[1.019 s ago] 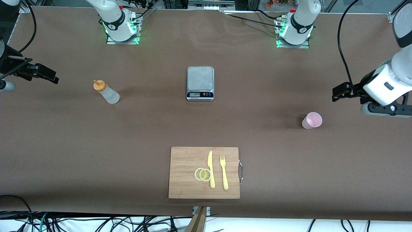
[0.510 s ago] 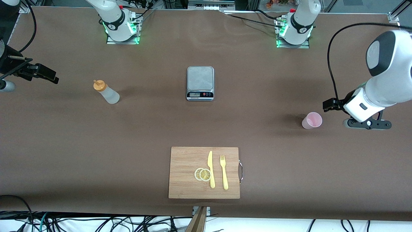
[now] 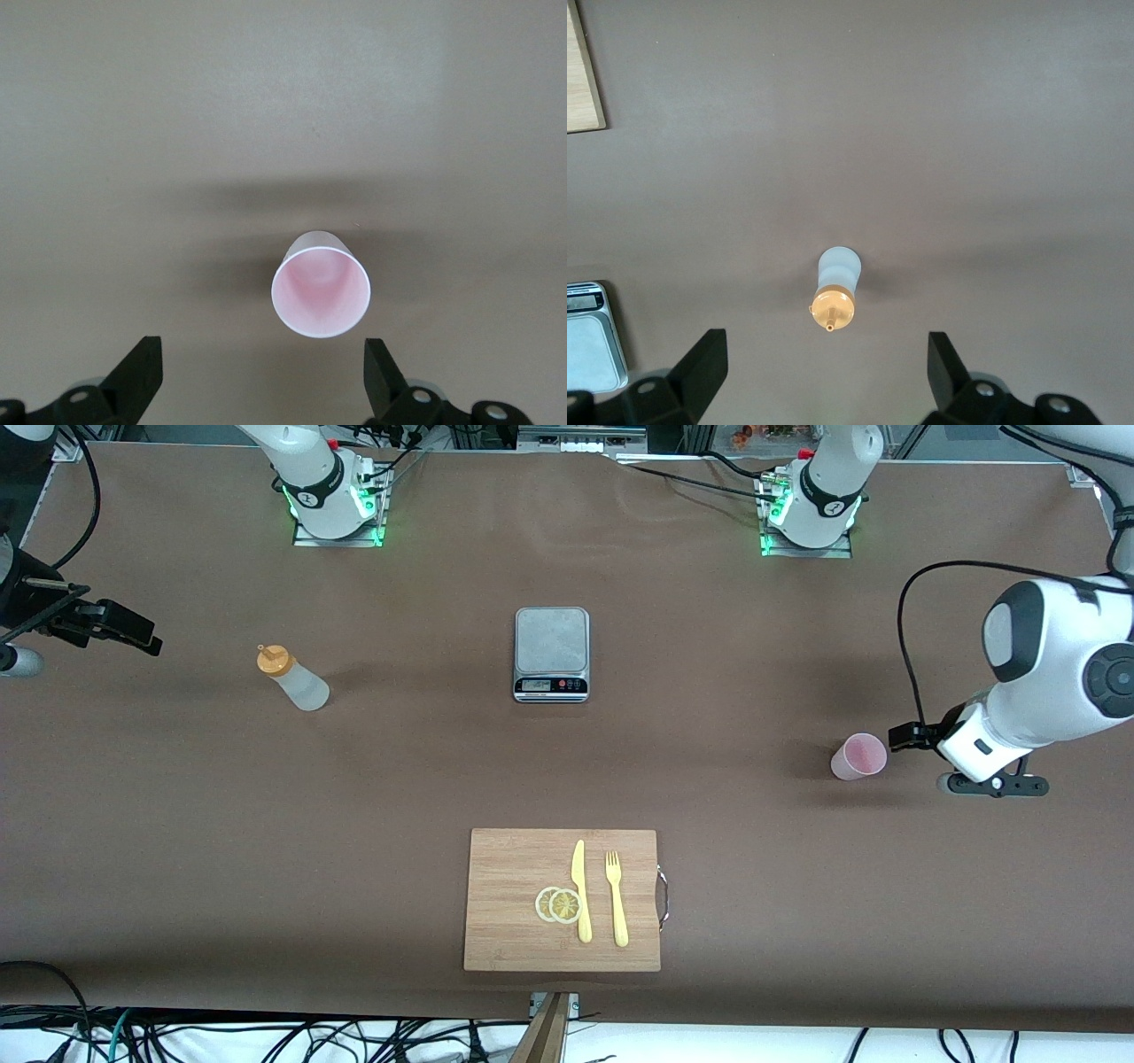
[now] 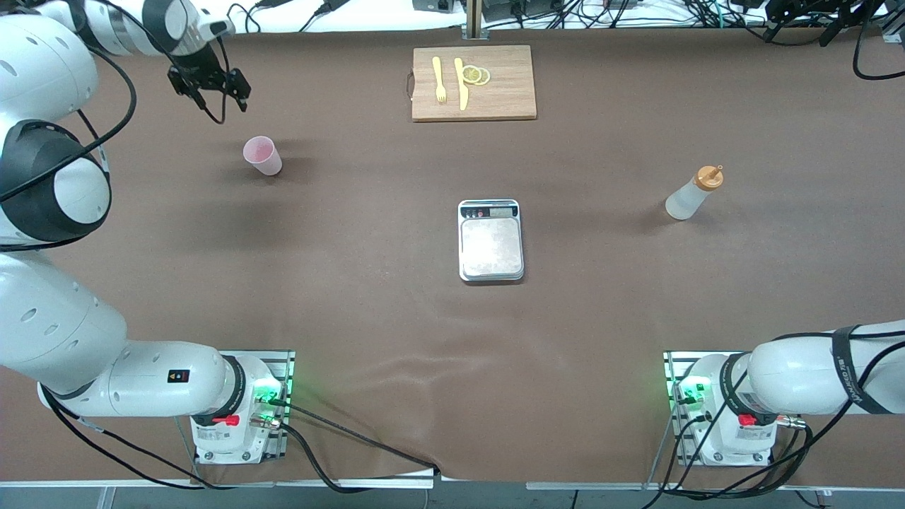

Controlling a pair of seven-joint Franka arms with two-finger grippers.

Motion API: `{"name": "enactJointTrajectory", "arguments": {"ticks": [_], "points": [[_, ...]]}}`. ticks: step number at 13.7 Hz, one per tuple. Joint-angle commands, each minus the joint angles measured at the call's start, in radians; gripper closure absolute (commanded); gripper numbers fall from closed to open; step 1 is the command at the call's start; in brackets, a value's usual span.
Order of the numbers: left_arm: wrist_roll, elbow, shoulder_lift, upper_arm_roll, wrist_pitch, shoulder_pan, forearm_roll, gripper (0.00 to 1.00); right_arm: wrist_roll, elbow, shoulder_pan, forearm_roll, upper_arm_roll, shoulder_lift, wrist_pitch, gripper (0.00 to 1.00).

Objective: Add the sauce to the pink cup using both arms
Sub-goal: 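Lower the left gripper to the pink cup and grasp its rim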

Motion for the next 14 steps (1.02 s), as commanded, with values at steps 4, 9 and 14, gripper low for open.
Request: {"name": "enactJointTrajectory", "arguments": {"ticks": [4, 9, 14], "points": [[0.117, -0.173, 0.013, -0.001, 0.224, 0.036, -0.044, 0.0, 0.0, -0.006, 0.0, 0.003, 0.002, -0.009, -0.004, 0.0], [0.137, -0.265, 0.021, -0.001, 0.34, 0.036, -0.07, 0.01, 0.0, -0.006, 0.0, 0.003, 0.002, -0.007, -0.004, 0.0], [0.139, -0.265, 0.033, -0.001, 0.347, 0.036, -0.091, 0.64, 0.0, -0.006, 0.0, 0.003, 0.0, -0.007, -0.006, 0.0]]}}
